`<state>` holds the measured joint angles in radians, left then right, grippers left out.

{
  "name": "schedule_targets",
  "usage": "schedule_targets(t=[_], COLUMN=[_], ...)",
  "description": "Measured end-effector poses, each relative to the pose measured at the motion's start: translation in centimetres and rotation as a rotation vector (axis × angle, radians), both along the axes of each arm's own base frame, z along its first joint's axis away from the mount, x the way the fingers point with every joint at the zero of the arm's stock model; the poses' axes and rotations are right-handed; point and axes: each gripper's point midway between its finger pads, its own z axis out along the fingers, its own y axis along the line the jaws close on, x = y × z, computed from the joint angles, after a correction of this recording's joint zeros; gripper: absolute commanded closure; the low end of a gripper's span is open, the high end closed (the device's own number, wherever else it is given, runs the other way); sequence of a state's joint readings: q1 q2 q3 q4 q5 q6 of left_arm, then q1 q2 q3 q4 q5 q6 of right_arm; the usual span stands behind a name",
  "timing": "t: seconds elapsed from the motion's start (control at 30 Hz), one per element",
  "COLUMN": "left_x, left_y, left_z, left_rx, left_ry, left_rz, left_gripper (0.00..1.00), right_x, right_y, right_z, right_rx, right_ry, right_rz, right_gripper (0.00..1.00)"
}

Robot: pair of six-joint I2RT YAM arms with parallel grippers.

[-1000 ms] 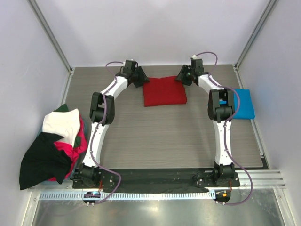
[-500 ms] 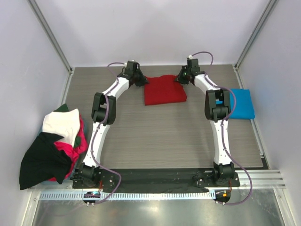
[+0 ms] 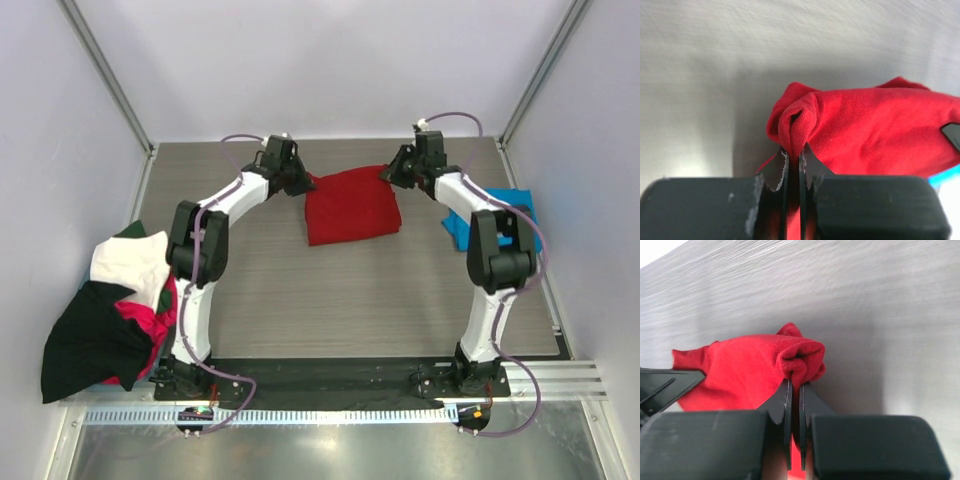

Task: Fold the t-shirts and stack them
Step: Neatly place the folded tshirt to the corner

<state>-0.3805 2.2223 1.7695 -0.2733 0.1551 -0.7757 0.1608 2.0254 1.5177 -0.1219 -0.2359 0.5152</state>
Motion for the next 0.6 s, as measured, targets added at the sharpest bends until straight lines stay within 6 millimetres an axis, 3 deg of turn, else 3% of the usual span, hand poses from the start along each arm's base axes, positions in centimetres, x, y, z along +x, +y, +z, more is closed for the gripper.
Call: schedule_targets(t=[0.1,0.27,0.37,0.6], left_x=[-2.6,-5.9,-8.3,-14.9], left_y=[-1.1,-5.6,-9.7,-20.4], left_z=[2.8,7.8,9.5,13.6], left_rx=[-0.008,-0.053,-0.076,-0.167], left_ry=[-0.037,-0.141,-0.190,-0.281], left_rz=[-0.029,-0.114,-0.185,-0.365], left_gripper=[1.00,1.00,1.00,1.00], right_x=[-2.7,-5.7,-7.2,-12.0], right_y=[-0.7,-4.0,-8.2,-19.5], right_z=[3.3,8.3,10.0,11.7], right_rx=[0.020,0.054,0.048,-0.045], right_ry=[-0.053,-0.140,-0.158,-0.135], right_rz=[-0.013,-0.091,-0.201,-0.535], right_gripper=[0.99,0.99,0.99,0.99])
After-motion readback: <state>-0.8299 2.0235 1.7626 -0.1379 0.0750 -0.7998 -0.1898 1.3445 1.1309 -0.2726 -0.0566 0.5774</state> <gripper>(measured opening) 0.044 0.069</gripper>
